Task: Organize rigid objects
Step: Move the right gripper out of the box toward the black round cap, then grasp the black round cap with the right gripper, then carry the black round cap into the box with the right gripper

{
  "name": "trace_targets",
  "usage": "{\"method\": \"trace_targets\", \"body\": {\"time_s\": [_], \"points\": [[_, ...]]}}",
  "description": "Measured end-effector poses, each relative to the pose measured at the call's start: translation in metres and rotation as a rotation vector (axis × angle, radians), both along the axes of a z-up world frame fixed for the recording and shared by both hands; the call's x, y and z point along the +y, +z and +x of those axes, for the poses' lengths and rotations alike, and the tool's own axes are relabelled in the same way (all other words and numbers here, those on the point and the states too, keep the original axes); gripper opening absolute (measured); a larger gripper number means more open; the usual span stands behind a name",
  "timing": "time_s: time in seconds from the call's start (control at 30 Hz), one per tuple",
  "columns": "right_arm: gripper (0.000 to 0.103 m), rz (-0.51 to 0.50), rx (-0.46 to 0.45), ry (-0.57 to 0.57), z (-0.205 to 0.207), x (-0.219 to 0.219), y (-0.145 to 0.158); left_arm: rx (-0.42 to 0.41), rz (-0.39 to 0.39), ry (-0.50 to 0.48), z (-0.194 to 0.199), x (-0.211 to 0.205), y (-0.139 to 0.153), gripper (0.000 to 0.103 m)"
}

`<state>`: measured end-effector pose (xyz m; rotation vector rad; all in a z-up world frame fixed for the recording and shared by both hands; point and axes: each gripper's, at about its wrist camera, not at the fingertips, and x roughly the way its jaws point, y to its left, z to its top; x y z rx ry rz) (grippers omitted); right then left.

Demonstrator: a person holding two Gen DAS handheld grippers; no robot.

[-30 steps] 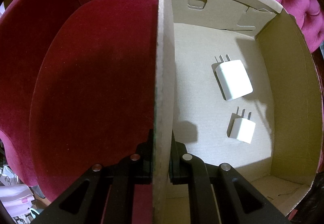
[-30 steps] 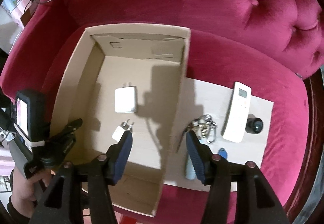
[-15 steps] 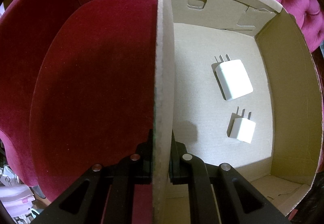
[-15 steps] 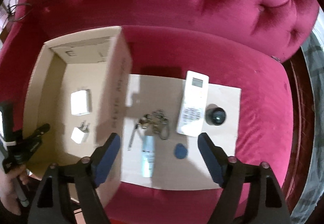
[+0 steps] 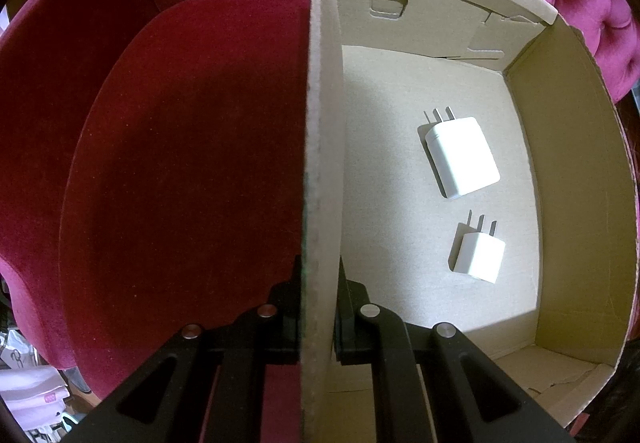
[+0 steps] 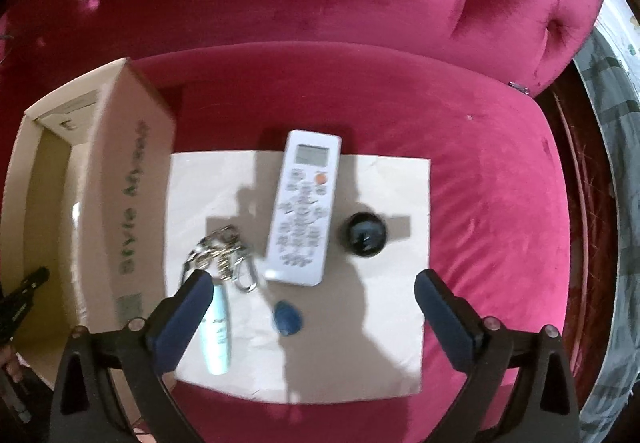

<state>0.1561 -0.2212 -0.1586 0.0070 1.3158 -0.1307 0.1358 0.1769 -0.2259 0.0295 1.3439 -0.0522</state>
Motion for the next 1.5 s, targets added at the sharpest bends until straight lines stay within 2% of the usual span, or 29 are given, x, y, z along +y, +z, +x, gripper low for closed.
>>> {"method": "trace_targets", "body": {"time_s": [0.4, 0.73, 0.87, 0.93, 0.97, 1.07, 1.37, 1.5], "points": [[0.100, 0.003, 0.057, -0.084, 0.017, -0.044, -0.036, 0.000, -0.005, 0.005, 0.000, 0.000, 0.000, 0.010], [0.069, 0.084, 0.094, -0.152, 0.029, -0.070, -0.058, -0.002, 0.003, 0.001, 0.000, -0.002, 0.000, 0.010], [0.062, 0.077, 0.103, -0.143, 0.035, -0.074, -0.064, -0.002, 0.002, 0.002, 0.000, -0.002, 0.001, 0.010], [0.051, 0.085, 0.109, -0.140, 0.038, -0.072, -0.068, -0.002, 0.002, 0.003, 0.000, -0.002, 0.001, 0.010], [0.051, 0.092, 0.114, -0.137, 0.039, -0.071, -0.070, -0.002, 0.002, 0.002, 0.000, -0.002, 0.001, 0.010], [0.040, 0.111, 0.124, -0.129, 0.044, -0.075, -0.078, -0.002, 0.002, 0.002, 0.000, -0.002, 0.001, 0.010], [0.040, 0.101, 0.101, -0.120, 0.037, -0.066, -0.082, -0.002, 0.003, 0.003, -0.001, -0.002, 0.002, 0.010], [0.040, 0.098, 0.093, -0.118, 0.035, -0.060, -0.072, -0.002, 0.004, 0.003, -0.001, -0.002, 0.002, 0.010]]}}
